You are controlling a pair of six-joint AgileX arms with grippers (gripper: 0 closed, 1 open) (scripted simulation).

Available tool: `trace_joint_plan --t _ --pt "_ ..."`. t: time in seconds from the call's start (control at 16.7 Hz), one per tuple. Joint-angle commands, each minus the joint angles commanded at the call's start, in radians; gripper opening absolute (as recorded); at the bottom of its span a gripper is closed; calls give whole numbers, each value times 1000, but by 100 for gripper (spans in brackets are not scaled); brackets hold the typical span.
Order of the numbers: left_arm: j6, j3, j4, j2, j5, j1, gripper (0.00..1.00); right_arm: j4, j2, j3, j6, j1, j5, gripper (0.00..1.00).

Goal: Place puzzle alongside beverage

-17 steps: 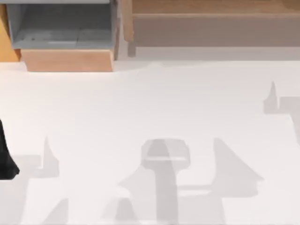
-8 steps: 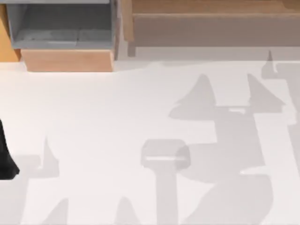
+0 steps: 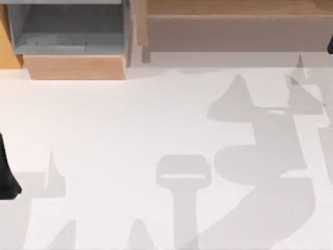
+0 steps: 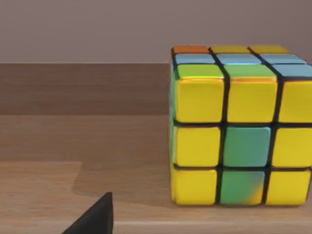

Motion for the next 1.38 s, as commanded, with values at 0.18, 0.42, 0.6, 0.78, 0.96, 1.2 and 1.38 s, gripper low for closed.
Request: trace_joint_plan --t 0.18,0.42,0.6,0.78,0.96,1.2,1.38 --pt "0 0 0 0 0 0 100 -11 3 10 0 1 0 100" --pt "0 0 0 0 0 0 100 -85 -8 77 -1 -2 -2 100" --pt "0 0 0 0 0 0 100 -116 38 153 -1 3 3 100" --pt "0 0 0 0 0 0 100 -115 129 245 -1 9 10 100" --pt "0 0 0 0 0 0 100 -116 165 281 -1 10 12 100" --pt "0 0 0 0 0 0 100 -116 165 281 -1 10 12 92" --pt "0 0 0 0 0 0 100 -116 165 281 -1 10 12 70"
